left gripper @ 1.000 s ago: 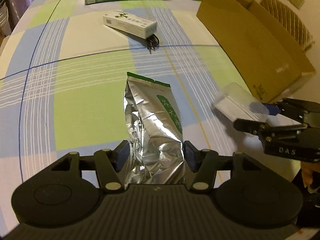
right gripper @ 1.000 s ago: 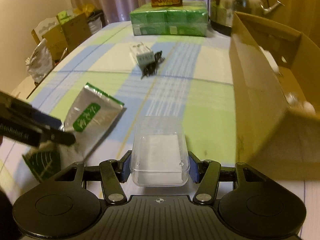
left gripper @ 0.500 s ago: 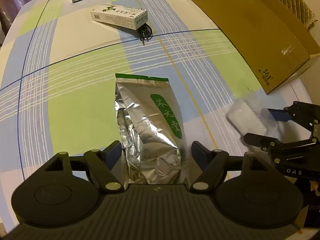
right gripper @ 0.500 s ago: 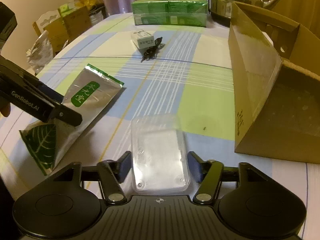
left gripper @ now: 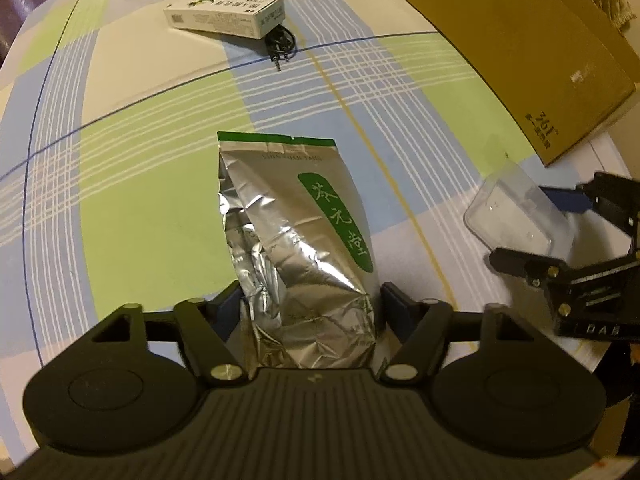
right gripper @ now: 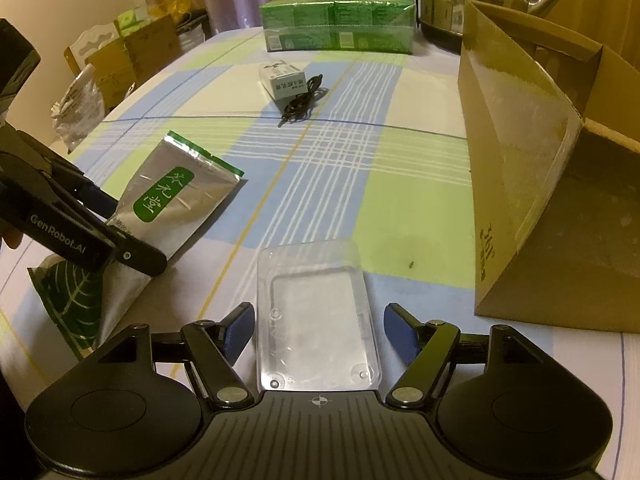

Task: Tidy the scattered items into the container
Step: 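Carry the foil tea bag and clear plastic box toward the cardboard box with both grippers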

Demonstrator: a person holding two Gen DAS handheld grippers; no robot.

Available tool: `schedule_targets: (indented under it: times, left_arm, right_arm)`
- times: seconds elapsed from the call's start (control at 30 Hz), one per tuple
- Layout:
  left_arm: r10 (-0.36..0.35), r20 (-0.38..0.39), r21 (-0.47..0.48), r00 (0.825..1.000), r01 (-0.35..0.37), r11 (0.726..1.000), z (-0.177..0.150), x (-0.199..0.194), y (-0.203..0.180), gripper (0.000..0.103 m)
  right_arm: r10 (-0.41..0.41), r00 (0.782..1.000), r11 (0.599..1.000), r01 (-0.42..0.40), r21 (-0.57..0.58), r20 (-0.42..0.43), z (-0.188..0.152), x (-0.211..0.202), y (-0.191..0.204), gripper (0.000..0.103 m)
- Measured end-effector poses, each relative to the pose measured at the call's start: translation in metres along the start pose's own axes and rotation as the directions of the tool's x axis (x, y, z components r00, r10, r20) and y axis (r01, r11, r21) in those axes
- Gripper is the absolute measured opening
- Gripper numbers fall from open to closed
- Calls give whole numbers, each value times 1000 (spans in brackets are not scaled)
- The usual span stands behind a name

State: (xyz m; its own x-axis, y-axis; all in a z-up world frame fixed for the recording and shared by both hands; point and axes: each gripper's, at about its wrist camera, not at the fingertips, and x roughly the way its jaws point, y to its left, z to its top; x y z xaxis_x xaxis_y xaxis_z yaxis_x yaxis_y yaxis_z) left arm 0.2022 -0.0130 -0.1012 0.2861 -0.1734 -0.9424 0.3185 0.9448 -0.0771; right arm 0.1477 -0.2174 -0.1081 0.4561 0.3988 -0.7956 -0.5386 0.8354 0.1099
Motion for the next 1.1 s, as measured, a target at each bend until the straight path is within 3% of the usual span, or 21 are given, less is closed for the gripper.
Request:
schedule_targets:
  times: [0.17, 0.5, 0.77, 0.97, 1.03, 1.1]
  left_arm:
    - [-26, 16, -6, 1000, 27, 1000, 0, -7, 1, 46]
    - [-36, 12, 39, 999, 36, 999, -6, -15, -11, 46]
    - [-24, -14, 26, 1000, 25, 999, -7, -8, -9, 58]
    - [-22, -36, 48, 999, 24, 999, -7, -4, -10, 62]
    - [-20, -40, 56, 999, 22, 998, -6, -5, -10, 57]
    - [-31, -41, 62, 999, 34, 998, -6, -7, -11, 50]
  right_arm:
    - [10, 1000, 1000, -10, -8, -4, -1, 0, 1, 69]
    - [-3, 1000, 1000, 3, -17, -11, 0, 0, 4, 69]
    - [-5, 1000, 1000, 5, -27, -15, 0, 3, 5, 69]
    - [-10, 1000, 999, 9, -44, -14, 1, 5, 8, 69]
    - [-13, 1000, 999, 12, -52, -13, 1, 6, 8, 68]
    - [-20, 1000, 998, 20, -58, -8, 1, 5, 9, 60]
